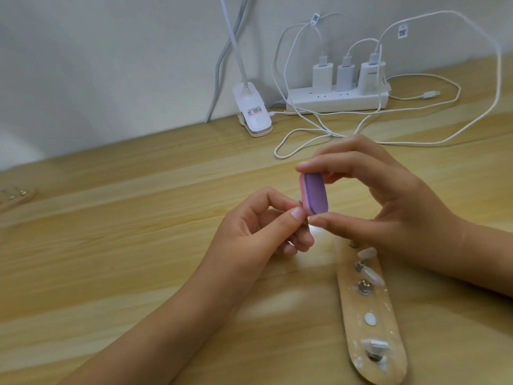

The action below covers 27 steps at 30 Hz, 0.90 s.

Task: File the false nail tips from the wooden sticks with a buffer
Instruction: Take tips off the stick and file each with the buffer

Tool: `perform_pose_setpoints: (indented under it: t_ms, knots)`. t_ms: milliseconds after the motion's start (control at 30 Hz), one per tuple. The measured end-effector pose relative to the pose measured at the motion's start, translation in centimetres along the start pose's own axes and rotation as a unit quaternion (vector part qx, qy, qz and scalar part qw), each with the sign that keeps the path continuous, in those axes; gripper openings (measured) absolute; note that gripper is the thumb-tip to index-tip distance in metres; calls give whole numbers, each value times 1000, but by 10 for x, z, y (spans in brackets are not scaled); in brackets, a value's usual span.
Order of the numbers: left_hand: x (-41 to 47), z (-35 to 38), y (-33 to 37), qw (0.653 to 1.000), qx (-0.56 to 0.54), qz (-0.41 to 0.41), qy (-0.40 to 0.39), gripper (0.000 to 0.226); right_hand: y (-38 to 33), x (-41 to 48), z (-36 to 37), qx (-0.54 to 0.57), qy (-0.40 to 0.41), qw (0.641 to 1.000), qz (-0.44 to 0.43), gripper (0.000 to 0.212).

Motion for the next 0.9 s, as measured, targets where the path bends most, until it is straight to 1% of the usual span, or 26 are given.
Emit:
perform_pose_setpoints:
  t_ms: [67, 167, 267, 400, 500, 633, 700, 767, 900]
  knots:
    - [0, 0, 1, 1000, 0, 3, -1, 19, 1, 0, -1, 2, 6, 1000, 6, 47]
    - [-1, 2, 1, 1000, 7, 5, -7, 18, -4, -1, 1, -6, -6, 1000, -17, 45]
    - [-1, 2, 1, 1000, 3, 7, -7, 19, -3, 0, -2, -11, 4, 1000, -12, 46]
    - [-1, 2, -1, 1000, 16, 8, -8, 20, -11, -3, 3, -31, -11, 998, -45, 45]
    - [0, 1, 0, 1000, 13, 11, -8, 20, -10, -1, -2, -47, 5, 998, -41, 45]
    - [0, 3, 2, 999, 23, 24, -10, 12, -20, -4, 2, -82, -6, 993, -89, 44]
    - [0, 2, 1, 1000, 14, 22, -8, 11, -16, -2, -4, -90, 6, 993, -80, 45]
    - [1, 0, 1, 1000, 11, 16, -1, 15, -12, 0, -6, -77, 13, 995, -61, 46]
    - [1, -1, 1, 1000, 26, 8, -1, 17, -14, -2, 1, -59, -9, 996, -58, 47]
Point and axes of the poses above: each hand's wrist, its own x-axis towards the middle knuckle, its own z-axis out of the palm, y = z × x, the point moved 10 cm from there along x, towards the middle knuckle, and after that the axes turned 11 degrees about y, right-handed, at the moved point
